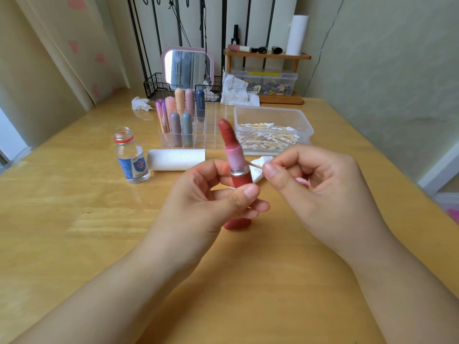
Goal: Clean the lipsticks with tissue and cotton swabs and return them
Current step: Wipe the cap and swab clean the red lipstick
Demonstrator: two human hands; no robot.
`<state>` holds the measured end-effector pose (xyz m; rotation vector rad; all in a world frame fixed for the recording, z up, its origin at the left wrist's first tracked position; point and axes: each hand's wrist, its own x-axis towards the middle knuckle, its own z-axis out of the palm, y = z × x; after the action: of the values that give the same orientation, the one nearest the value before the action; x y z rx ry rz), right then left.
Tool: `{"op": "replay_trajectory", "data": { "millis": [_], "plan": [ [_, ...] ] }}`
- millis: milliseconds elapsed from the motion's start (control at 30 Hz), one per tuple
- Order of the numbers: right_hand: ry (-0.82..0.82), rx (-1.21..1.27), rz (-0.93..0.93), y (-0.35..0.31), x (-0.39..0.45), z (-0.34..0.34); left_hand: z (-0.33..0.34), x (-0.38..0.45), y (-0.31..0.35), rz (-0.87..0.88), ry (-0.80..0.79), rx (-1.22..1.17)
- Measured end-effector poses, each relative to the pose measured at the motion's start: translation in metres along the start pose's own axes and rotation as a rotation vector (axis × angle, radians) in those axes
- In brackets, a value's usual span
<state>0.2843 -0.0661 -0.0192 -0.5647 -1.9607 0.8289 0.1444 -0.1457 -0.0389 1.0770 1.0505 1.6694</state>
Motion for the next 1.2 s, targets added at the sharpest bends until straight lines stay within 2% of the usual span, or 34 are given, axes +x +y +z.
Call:
{"op": "replay_trajectory", "data": {
  "millis": [267, 467, 567, 667, 1200],
  "plan": [
    [-0.007, 0.108, 0.000, 0.002, 0.003, -0.010, -0.001, 0.000, 0.003, 0.000, 0.023, -0.006],
    [-0.073, 0.133, -0.002, -0.001, 0.003, -0.006, -0.001, 0.000, 0.004, 0.003, 0.037, 0.000],
    [-0.067, 0.083, -0.018, -0.004, 0.001, -0.002, -0.001, 0.000, 0.003, 0.011, 0.012, 0.039],
    [-0.038, 0.020, -0.020, -0.003, 0.000, -0.002, 0.000, 0.000, 0.002, 0.015, 0.059, 0.047],
    [-0.079, 0.125, 0.048, 0.001, 0.003, -0.004, 0.001, 0.000, 0.003, 0.013, 0.095, 0.078]
  ]
}}
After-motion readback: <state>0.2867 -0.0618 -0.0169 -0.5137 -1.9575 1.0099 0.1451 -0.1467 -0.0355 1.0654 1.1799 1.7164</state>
